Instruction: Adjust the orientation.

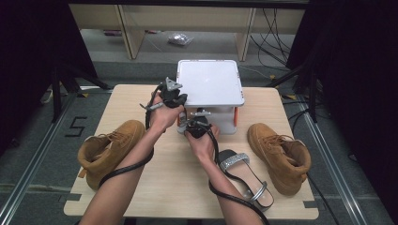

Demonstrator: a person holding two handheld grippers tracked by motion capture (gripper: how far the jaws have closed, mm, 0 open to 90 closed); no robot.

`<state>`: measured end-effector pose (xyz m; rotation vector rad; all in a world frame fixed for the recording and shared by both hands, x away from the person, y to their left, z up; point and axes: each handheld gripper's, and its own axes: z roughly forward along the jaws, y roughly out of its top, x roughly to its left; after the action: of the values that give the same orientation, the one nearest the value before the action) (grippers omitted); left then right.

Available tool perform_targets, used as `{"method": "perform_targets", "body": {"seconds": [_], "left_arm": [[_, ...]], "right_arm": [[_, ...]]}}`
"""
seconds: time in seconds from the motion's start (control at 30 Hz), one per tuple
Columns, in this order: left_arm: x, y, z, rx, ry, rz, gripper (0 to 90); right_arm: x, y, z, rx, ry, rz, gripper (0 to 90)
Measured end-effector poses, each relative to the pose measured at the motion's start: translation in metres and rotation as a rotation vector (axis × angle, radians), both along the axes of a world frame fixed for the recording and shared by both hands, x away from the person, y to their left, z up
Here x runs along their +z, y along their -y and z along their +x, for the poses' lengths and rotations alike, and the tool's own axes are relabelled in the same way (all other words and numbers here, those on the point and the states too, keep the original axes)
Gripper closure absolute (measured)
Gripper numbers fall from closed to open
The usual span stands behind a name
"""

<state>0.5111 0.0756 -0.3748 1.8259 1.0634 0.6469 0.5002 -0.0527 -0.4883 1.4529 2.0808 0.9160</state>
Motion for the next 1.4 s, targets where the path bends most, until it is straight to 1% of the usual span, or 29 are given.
{"method": "perform_targets", "body": {"seconds": [0.07, 0.13, 0.17, 0.2, 0.23, 0.33, 0.4, 0.43, 0.47, 0.5, 0.53, 0.57, 0.63, 0.7, 0.8, 0.83, 0.87, 0.93, 0.97, 1.0, 1.03, 1.07, 1.1, 1.2, 1.23, 1.27, 1.3, 1.33, 1.4], "left_arm": [[0.000, -0.001, 0.000, -0.004, -0.002, 0.013, 89.7], [0.000, 0.000, 0.000, -0.001, 0.001, 0.002, 89.7], [0.000, 0.000, 0.000, -0.001, 0.001, 0.001, 89.7], [0.000, 0.000, 0.000, 0.000, 0.001, 0.001, 89.7], [0.000, -0.001, 0.000, -0.004, 0.000, 0.012, 89.7], [0.000, -0.001, 0.000, -0.004, -0.001, 0.012, 89.6], [0.000, -0.001, 0.000, -0.004, -0.002, 0.013, 89.7], [0.000, 0.000, 0.000, 0.000, 0.001, 0.001, 89.6], [0.000, 0.000, 0.000, 0.001, -0.001, -0.003, 89.7], [0.000, 0.000, 0.000, 0.001, -0.001, -0.005, 89.7], [0.000, 0.000, 0.000, 0.001, -0.001, -0.005, 89.7], [0.000, 0.000, 0.000, 0.001, -0.002, -0.003, 89.7], [0.000, 0.000, 0.000, 0.000, -0.002, -0.002, 89.7], [0.000, 0.000, 0.000, 0.001, 0.000, -0.003, 89.6], [0.000, 0.000, 0.000, 0.001, 0.002, -0.005, 89.6], [0.000, -0.001, 0.000, -0.002, -0.001, 0.009, 89.6], [0.000, -0.001, 0.000, -0.002, -0.001, 0.009, 89.6], [0.000, -0.001, 0.000, -0.001, 0.000, 0.009, 89.6], [0.000, -0.001, 0.000, -0.002, 0.000, 0.008, 89.7], [-0.001, 0.000, 0.000, 0.002, 0.003, -0.006, 89.6], [-0.001, 0.000, 0.000, 0.002, 0.004, -0.005, 89.7], [0.000, -0.001, 0.000, -0.002, 0.001, 0.006, 89.6], [0.000, 0.000, 0.000, 0.001, 0.003, -0.005, 89.6], [0.000, 0.000, 0.000, 0.002, 0.001, -0.008, 89.7], [0.000, 0.000, 0.000, 0.001, 0.002, -0.006, 89.6], [0.000, 0.000, 0.000, 0.002, 0.003, -0.005, 89.7], [0.000, 0.000, 0.000, 0.002, 0.002, -0.005, 89.7], [0.000, -0.001, 0.000, -0.002, 0.000, 0.009, 89.7], [0.000, -0.001, -0.001, -0.001, 0.001, 0.009, 89.7]], "right_arm": [[0.002, -0.002, 0.002, -0.003, 0.000, 0.005, 41.4], [0.002, -0.002, 0.005, 0.011, 0.012, 0.008, 41.3], [0.002, -0.003, 0.006, 0.013, 0.005, 0.014, 41.3], [0.000, -0.003, 0.009, 0.021, 0.017, -0.001, 41.3], [-0.001, -0.003, 0.010, 0.028, 0.025, 0.000, 41.3], [-0.003, -0.004, 0.011, 0.032, 0.021, -0.004, 41.0], [-0.005, -0.002, 0.015, 0.084, 0.056, -0.013, 40.1], [-0.004, -0.002, 0.014, 0.091, 0.061, -0.016, 39.9], [-0.004, -0.005, 0.012, 0.075, 0.041, 0.010, 39.9], [-0.002, -0.004, 0.009, 0.075, 0.042, -0.009, 38.4], [0.000, -0.004, 0.007, 0.076, 0.041, 0.003, 36.2], [0.001, -0.003, 0.006, 0.075, 0.023, 0.028, 35.7], [0.003, 0.000, 0.000, 0.089, 0.023, 0.027, 36.3], [0.006, 0.002, -0.006, 0.094, 0.022, 0.032, 40.7], [0.010, 0.008, -0.015, 0.095, 0.014, 0.017, 56.9], [0.010, 0.009, -0.018, 0.105, 0.002, 0.000, 66.9], [0.010, 0.009, -0.018, 0.105, 0.002, 0.000, 66.9], [0.009, 0.010, -0.019, 0.099, 0.001, 0.000, 75.7], [0.008, 0.010, -0.018, 0.097, -0.003, 0.006, 79.2], [0.008, 0.010, -0.018, 0.095, -0.004, 0.013, 82.3], [0.007, 0.009, -0.016, 0.094, -0.002, 0.018, 84.7], [0.007, 0.008, -0.015, 0.095, -0.001, 0.014, 85.7], [0.007, 0.007, -0.014, 0.091, -0.005, 0.014, 86.5], [0.007, 0.005, -0.013, 0.086, -0.015, 0.021, 88.6], [0.007, 0.005, -0.013, 0.081, -0.014, 0.020, 88.8], [0.007, 0.006, -0.011, 0.088, 0.005, 0.002, 88.8], [0.007, 0.006, -0.011, 0.088, 0.005, 0.002, 88.8], [0.007, 0.006, -0.011, 0.084, 0.010, 0.000, 88.8], [0.006, 0.005, -0.010, 0.084, 0.011, -0.002, 88.7]]}}
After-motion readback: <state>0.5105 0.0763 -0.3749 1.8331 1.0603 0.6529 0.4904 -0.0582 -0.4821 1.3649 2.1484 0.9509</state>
